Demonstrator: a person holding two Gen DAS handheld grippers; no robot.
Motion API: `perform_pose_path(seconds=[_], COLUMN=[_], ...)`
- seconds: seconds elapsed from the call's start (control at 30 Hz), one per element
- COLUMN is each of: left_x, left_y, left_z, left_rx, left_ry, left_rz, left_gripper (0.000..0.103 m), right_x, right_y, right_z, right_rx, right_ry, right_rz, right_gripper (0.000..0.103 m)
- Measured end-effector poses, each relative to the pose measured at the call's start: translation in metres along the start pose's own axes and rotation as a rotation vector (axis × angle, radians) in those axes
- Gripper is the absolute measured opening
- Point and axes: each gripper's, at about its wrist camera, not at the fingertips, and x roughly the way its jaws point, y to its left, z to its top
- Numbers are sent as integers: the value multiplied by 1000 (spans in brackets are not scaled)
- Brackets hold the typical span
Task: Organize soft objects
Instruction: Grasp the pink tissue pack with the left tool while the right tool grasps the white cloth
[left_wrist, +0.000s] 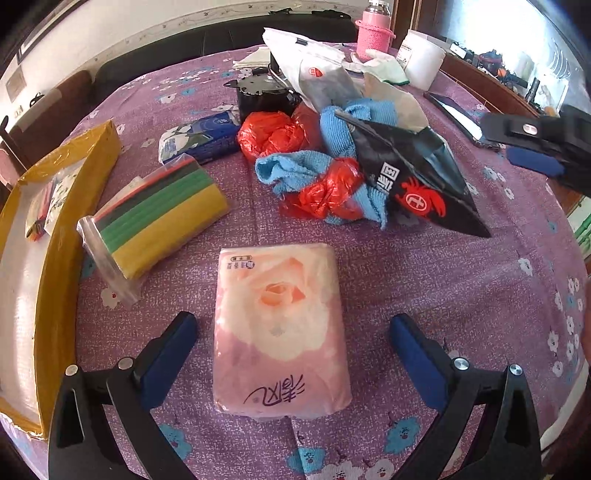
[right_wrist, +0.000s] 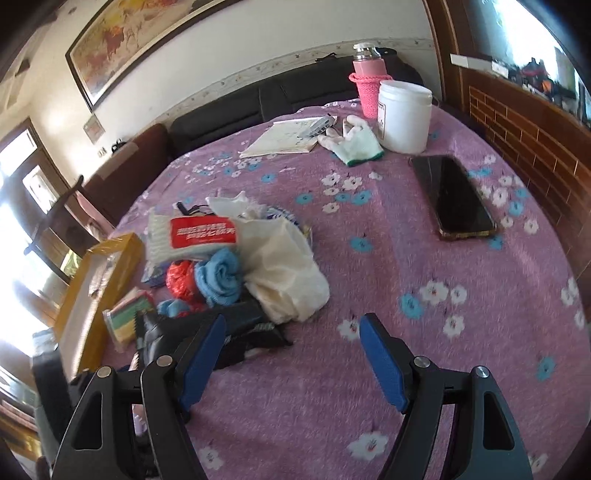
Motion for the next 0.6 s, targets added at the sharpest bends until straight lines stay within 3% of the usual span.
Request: perform_pose_path(seconds=[0.07,0.13,0.17,0.2,0.27,0.33,0.4,0.47,0.6], left_x=[-2,-9,-12,-15,-21,-27,-32,-36,-47], left_y=[4,11,15,19,31,42,52,62,76], left_z=[1,-1,-2,-2,-4,-6,-8,-8,-9], left_rx=[-22,-47,-50,-56,-97,-128,-157,-188,-239], left_ry=[-10,-30,-39,-43,-52,-64,-70,-79,-107], left_rz=[-32,-42,-43,-71,-142,-158,-182,-213,-234], left_gripper=[102,85,65,52,52,52,52,52,52], right_x=[14,28,33,42,57,72,82,90,77], right_y=[3,8,10,13,15,18,21,22,20], right_z=[10,16,19,22,26,29,29,27,26], right_rx=[-25,-48,-58,-74,-83,-93,-100,-95,-86], right_ry=[23,48,56,69,87,107,123,159,141], right_rz=[-26,-39,-48,-67,-91,-108,-111,-92,-88], right_gripper=[79,79,79,79,79,77,64,30,19])
